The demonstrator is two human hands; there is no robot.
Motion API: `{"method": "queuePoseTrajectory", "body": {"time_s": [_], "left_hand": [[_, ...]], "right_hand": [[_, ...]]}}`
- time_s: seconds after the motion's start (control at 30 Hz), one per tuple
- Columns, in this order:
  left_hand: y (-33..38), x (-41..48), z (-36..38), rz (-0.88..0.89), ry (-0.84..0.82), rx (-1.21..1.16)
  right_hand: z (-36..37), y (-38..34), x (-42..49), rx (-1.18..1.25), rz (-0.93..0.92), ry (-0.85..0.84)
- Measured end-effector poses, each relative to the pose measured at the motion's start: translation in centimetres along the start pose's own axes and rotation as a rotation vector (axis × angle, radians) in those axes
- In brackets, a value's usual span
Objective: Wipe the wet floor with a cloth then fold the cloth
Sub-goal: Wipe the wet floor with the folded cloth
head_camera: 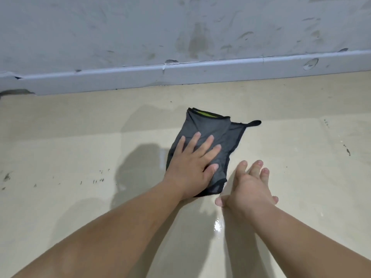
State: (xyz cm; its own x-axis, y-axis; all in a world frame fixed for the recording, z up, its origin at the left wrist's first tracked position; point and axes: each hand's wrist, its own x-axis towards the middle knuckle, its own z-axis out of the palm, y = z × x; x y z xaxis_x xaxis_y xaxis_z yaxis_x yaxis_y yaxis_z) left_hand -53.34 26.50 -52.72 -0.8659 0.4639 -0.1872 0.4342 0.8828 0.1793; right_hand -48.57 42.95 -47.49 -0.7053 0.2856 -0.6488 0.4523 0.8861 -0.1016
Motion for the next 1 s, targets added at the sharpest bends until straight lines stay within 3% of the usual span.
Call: {"method": "queuePoseTrajectory", "body": {"time_s": [0.1, 0.17, 0.27, 0.4, 0.5, 0.57, 0.63, 0.77, 1.0], "left_hand": [[2.0, -7.8, 1.7, -0.153, 0.015, -0.028], [4.4, -12.7, 3.2, -0.133, 0.013, -0.046], [5.7, -19.1, 4.6, 0.094, -0.016, -0.030], [-0.9, -21.0, 3.7, 0.369, -0.028, 0.035], [-5.4, -17.9, 2.2, 0.096, -0.045, 0.028], [-6.3, -15.3, 1.4, -0.181, -0.061, 0.028], [-6.4, -13.6, 1.2, -0.348, -0.019, 0.035], [-6.3, -13.1, 1.1, -0.349, -0.013, 0.014], [-6.8, -13.0, 1.4, -0.317, -0.009, -0.009]], "right_hand": [[0.2, -0.2, -0.3, 0.018, 0.020, -0.003], [0.4, 0.2, 0.0, 0.033, 0.004, 0.012], [0.6, 0.9, 0.2, 0.057, -0.068, 0.058], [0.0, 1.0, -1.0, 0.162, -0.104, 0.083], [-0.2, 1.7, -1.5, 0.164, -0.210, 0.119], [-0.1, 2.0, -1.8, 0.009, -0.242, 0.135], [0.6, 1.7, -1.9, -0.099, -0.232, 0.052], [2.5, 1.2, -1.4, -0.221, -0.170, 0.028], [1.8, 0.1, -2.1, -0.120, -0.092, 0.008]]}}
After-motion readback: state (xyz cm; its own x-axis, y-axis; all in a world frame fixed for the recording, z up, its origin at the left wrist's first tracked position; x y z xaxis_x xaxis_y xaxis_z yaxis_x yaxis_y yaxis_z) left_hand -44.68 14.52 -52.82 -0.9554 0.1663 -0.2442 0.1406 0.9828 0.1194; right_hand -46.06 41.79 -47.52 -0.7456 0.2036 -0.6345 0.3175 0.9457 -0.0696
